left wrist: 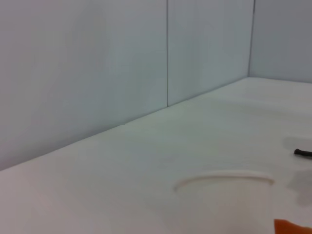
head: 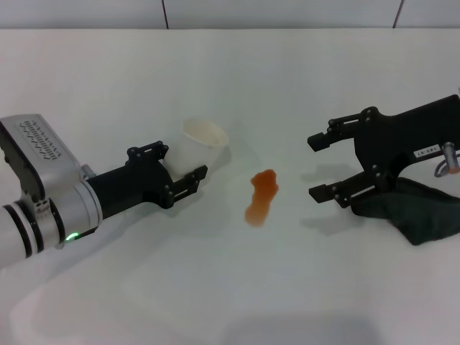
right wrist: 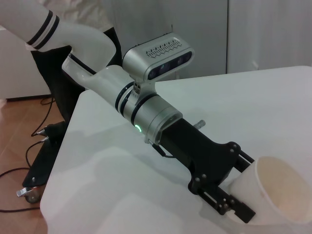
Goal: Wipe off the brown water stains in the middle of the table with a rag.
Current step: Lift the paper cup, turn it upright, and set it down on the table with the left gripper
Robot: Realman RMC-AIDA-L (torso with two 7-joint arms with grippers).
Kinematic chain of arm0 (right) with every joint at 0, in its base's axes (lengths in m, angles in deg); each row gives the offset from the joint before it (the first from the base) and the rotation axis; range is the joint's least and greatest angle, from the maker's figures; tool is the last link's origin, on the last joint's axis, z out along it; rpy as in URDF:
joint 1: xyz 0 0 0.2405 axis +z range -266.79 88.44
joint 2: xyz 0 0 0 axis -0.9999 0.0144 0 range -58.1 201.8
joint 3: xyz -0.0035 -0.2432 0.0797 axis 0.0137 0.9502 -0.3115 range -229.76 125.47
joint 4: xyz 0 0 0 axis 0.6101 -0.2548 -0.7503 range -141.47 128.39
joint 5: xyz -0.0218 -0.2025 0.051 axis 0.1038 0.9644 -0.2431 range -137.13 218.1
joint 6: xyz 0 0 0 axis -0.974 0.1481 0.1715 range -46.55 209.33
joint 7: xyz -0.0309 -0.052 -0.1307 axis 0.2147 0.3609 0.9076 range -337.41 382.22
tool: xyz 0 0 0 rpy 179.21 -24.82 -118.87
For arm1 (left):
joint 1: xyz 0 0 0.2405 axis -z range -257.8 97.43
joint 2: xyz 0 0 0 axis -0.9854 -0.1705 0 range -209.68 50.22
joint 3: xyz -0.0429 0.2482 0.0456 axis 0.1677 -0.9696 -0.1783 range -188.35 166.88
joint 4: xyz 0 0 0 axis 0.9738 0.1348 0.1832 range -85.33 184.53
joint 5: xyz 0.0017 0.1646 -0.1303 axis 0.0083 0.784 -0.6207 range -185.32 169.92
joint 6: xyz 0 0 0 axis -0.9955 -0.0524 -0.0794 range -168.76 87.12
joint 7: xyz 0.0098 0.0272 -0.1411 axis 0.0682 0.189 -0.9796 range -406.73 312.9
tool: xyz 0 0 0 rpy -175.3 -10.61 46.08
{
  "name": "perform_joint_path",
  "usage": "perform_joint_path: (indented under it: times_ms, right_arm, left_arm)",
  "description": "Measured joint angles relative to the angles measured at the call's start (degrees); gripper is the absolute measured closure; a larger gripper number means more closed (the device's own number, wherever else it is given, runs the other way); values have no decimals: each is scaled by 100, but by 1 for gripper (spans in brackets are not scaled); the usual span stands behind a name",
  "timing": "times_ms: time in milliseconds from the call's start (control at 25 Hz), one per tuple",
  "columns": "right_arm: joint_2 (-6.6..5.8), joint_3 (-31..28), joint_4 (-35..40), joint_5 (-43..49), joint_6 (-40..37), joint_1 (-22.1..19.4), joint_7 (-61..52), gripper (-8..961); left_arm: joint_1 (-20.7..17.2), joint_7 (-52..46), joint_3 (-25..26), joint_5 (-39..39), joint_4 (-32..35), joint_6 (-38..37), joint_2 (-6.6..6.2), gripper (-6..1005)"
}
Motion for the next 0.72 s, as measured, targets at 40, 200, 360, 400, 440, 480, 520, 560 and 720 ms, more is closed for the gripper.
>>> perform_joint_path:
  times_ms: [40,200,360,400,440,480,520,560,720]
  right_arm:
    - [0,0,-1,0,2,-10,0,113]
    - [0,0,-2,-1,37,-21,0,114]
    - [-6,-26,-2,-1,51,-23,0,114]
    - [-11,-36,-2,-1,54,-23,1,114]
    - [-14,-38,-2,-1,57,-23,2,114]
    - [-19,-41,-2,-1,60,-23,3,114]
    - [-21,-42,-2,-1,62,-23,3,114]
    - [-23,-42,-2,-1,65,-23,4,114]
    - [-27,-45,-1,10,85,-22,6,114]
  left_arm:
    - [5,51,5,-2,-20,0,-1,339]
    - [-19,157,1,7,-26,8,-1,324]
    - [-72,344,1,15,-87,-9,-2,310]
    - [-94,395,3,8,-97,-28,-2,307]
    - [-122,432,7,5,-103,-40,-2,303]
    - [-142,463,11,4,-102,-49,-1,300]
    - [-166,508,18,3,-102,-51,0,296]
    - [-188,544,22,-1,-102,-54,2,293]
    - [-234,585,12,-163,-109,-52,9,279]
